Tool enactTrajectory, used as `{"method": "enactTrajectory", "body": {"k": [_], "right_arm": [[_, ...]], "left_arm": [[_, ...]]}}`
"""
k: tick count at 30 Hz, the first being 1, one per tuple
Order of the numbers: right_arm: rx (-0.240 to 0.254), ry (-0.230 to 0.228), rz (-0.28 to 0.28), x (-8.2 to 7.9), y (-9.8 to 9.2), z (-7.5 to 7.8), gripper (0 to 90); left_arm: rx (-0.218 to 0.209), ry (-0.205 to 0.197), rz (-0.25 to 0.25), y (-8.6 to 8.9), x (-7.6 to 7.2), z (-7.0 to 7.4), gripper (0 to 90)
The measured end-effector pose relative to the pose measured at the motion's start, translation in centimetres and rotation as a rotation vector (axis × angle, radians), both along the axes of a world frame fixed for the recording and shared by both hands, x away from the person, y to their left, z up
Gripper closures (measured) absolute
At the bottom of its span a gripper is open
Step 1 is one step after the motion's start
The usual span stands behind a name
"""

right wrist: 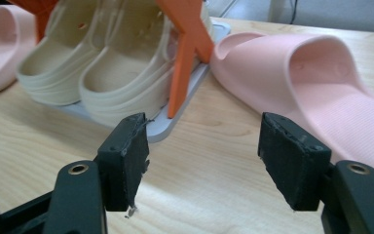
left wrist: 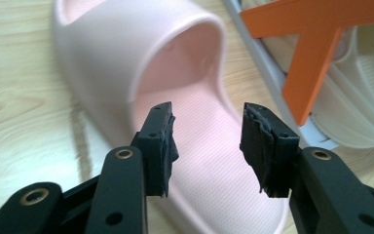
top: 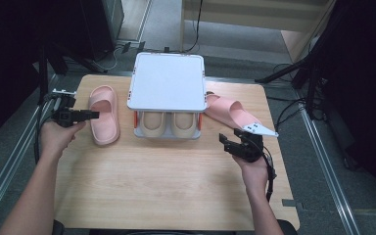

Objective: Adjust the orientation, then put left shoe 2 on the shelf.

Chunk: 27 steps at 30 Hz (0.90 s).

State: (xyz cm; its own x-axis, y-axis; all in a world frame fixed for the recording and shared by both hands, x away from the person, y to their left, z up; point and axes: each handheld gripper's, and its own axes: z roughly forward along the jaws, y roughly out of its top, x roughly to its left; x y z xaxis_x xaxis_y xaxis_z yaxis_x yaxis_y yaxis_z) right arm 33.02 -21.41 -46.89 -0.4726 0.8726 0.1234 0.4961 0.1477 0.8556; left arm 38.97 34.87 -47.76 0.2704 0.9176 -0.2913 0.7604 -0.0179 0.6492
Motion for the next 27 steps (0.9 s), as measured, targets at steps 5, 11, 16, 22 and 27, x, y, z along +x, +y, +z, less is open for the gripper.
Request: {"method": "enactTrajectory", "body": {"k": [5, 11, 16, 22, 27], "right_arm": [[-0.006, -0.004, -0.017, 1.0, 0.0, 0.1, 35.9], [-0.004, 0.001, -0.018, 1.8, 0.3, 0.2, 36.1], [-0.014, 0.009, -0.012, 1.8, 0.4, 0.1, 36.2], [-0.011, 0.013, -0.03, 1.3, 0.0, 0.0, 36.5], [-0.01, 0.018, -0.043, 0.6, -0.4, -0.1, 36.5]], "left_arm": [[-0.008, -0.004, 0.032, 1.2, -1.1, -0.3, 52.2], [0.006, -0.017, 0.062, 1.2, -0.9, -0.9, 50.2], [0.045, -0.013, 0.095, 1.1, 0.5, -1.9, 48.6], [0.042, -0.006, 0.113, 1.1, 1.9, -2.7, 48.0], [0.017, 0.007, 0.147, 1.4, 2.7, -3.7, 49.5]]}}
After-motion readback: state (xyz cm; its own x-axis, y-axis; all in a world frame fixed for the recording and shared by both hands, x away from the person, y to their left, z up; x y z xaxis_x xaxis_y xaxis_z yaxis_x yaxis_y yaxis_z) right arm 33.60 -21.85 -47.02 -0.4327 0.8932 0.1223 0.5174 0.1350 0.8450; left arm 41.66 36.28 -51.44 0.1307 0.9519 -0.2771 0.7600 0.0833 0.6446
